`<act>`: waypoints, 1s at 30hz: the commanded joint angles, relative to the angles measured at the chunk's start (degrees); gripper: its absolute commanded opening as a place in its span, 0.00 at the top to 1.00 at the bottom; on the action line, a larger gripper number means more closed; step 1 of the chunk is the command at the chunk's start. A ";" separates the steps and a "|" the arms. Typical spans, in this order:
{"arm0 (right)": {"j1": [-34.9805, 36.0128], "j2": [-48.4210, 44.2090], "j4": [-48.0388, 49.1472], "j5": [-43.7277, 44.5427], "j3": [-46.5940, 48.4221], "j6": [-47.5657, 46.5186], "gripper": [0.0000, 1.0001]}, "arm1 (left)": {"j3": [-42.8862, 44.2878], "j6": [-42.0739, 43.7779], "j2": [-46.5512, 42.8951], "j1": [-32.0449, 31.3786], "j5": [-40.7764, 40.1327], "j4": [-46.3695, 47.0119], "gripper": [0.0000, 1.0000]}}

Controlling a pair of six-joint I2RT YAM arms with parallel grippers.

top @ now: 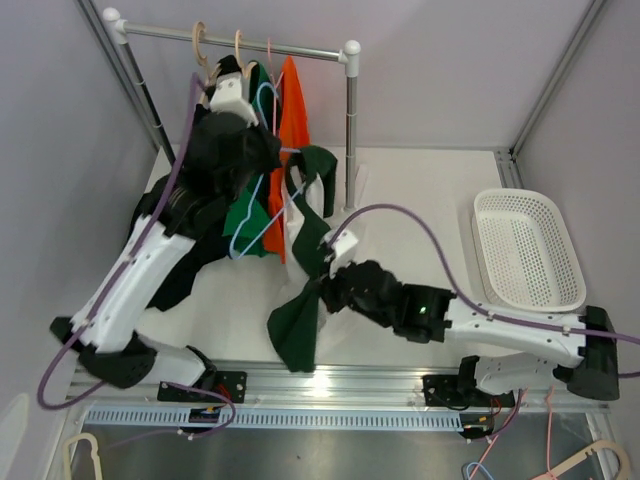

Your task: Remove the t-shirt from the hanger

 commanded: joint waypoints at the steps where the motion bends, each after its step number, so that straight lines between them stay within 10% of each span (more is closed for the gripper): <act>1: -4.48 -7.93 -4.62 6.71 5.37 1.31 1.00 | -13.41 -2.30 -14.94 -0.39 12.34 4.41 0.99; 12: -22.85 -15.25 -8.26 16.03 22.77 -8.43 1.00 | -21.81 -0.90 -34.91 -0.39 16.49 3.81 0.99; 16: -26.54 -14.11 18.79 21.05 23.39 -26.87 1.00 | -22.70 -1.60 -32.21 -0.30 17.00 5.05 0.99; 24: -51.73 3.89 21.64 17.54 53.25 -33.85 1.00 | -22.34 -1.43 -27.10 -0.30 17.63 8.12 0.99; 30: -67.31 15.51 6.27 16.58 78.75 -27.10 1.00 | -17.87 0.95 -21.39 -0.30 14.99 8.91 0.99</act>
